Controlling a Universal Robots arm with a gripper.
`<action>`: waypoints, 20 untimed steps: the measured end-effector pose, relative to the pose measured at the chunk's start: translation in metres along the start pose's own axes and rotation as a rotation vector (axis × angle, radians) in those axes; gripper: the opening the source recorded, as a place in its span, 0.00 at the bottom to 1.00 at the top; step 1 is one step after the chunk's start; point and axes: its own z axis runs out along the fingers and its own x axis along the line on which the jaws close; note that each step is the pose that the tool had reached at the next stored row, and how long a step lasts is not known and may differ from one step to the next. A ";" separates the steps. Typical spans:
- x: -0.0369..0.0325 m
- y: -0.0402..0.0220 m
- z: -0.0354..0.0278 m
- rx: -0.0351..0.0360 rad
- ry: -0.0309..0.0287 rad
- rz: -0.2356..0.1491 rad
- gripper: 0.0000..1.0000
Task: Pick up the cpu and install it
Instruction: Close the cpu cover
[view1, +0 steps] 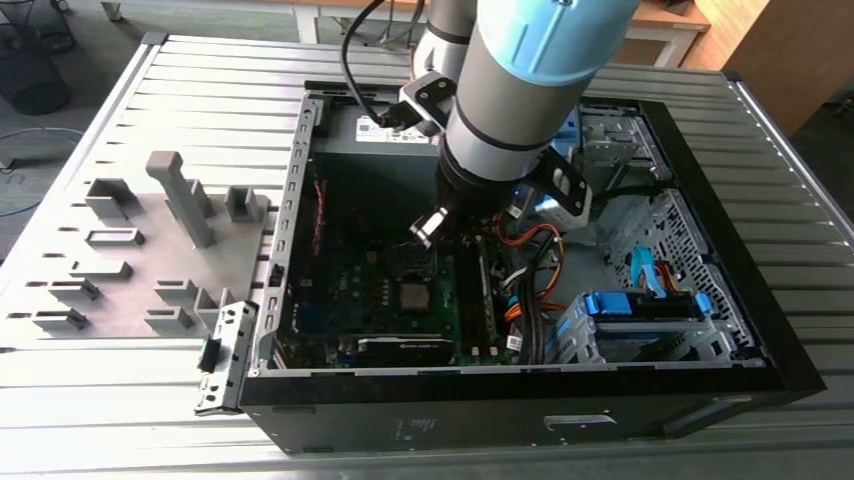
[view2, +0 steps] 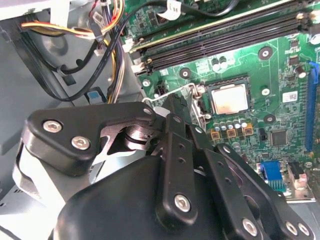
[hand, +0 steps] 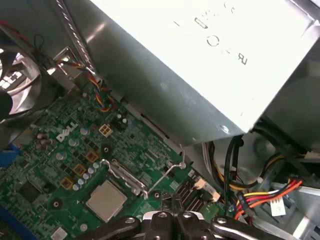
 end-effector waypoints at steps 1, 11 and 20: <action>0.0003 0.0007 0.0004 -0.0001 0.0000 0.000 0.11; 0.0030 0.0044 0.0023 -0.0028 0.0048 -0.025 0.11; 0.0031 0.0043 0.0027 -0.0137 0.0235 -0.123 0.11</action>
